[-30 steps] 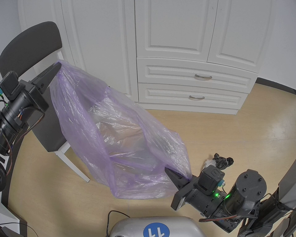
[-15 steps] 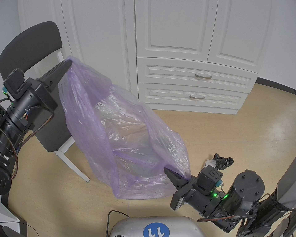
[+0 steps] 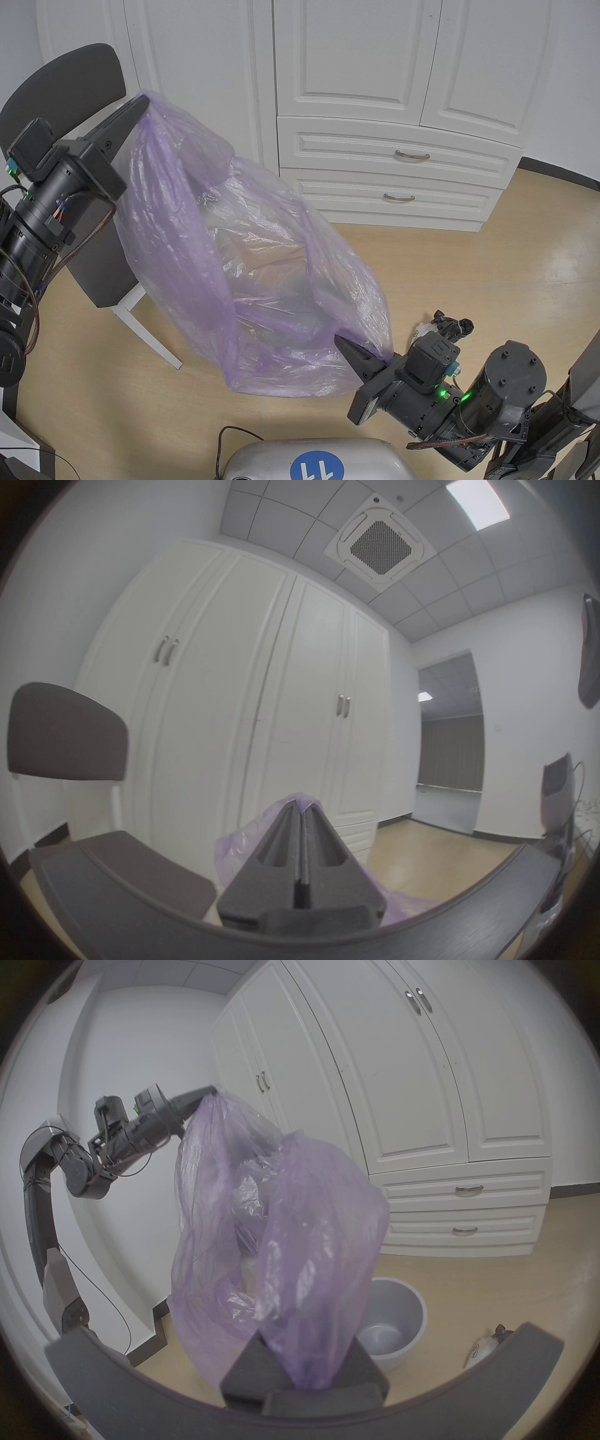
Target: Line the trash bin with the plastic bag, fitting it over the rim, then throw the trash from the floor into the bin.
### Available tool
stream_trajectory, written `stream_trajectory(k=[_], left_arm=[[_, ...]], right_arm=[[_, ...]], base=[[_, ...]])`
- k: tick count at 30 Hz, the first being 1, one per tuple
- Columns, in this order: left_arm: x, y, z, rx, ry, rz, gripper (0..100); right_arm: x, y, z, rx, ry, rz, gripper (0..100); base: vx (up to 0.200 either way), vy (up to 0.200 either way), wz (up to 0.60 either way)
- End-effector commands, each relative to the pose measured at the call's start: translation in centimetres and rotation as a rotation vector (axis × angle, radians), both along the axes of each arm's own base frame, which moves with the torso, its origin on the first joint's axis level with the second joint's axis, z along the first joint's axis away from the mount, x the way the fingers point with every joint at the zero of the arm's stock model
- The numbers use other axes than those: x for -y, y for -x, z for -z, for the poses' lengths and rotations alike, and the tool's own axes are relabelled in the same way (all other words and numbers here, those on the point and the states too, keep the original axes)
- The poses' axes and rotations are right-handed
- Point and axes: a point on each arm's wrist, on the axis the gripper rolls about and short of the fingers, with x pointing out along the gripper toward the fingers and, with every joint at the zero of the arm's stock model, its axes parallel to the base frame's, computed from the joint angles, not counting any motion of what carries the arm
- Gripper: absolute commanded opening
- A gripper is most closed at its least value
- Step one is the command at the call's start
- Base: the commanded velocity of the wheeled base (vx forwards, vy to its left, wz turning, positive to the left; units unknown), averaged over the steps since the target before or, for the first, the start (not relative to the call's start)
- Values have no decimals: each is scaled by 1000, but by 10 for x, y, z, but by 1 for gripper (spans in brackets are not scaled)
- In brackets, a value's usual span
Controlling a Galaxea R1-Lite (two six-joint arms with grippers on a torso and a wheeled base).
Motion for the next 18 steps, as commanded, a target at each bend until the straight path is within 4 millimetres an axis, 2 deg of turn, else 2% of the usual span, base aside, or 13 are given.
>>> stream_trajectory(k=[1,5,11,18], left_arm=[[-24,-6,18,-44,-21,-85,0],[-24,-7,24,-61,-25,-82,0],[-13,-16,13,-28,-19,-51,0],[-15,-12,22,-62,-24,-61,0]], right_arm=[[0,0,-1,7,-14,0,0],[-1,0,1,4,-9,-3,0],[-1,-1,4,-3,1,-1,0],[-1,-2,0,4,-13,5,0]], base=[[0,0,0],[0,0,0],[0,0,0],[0,0,0]])
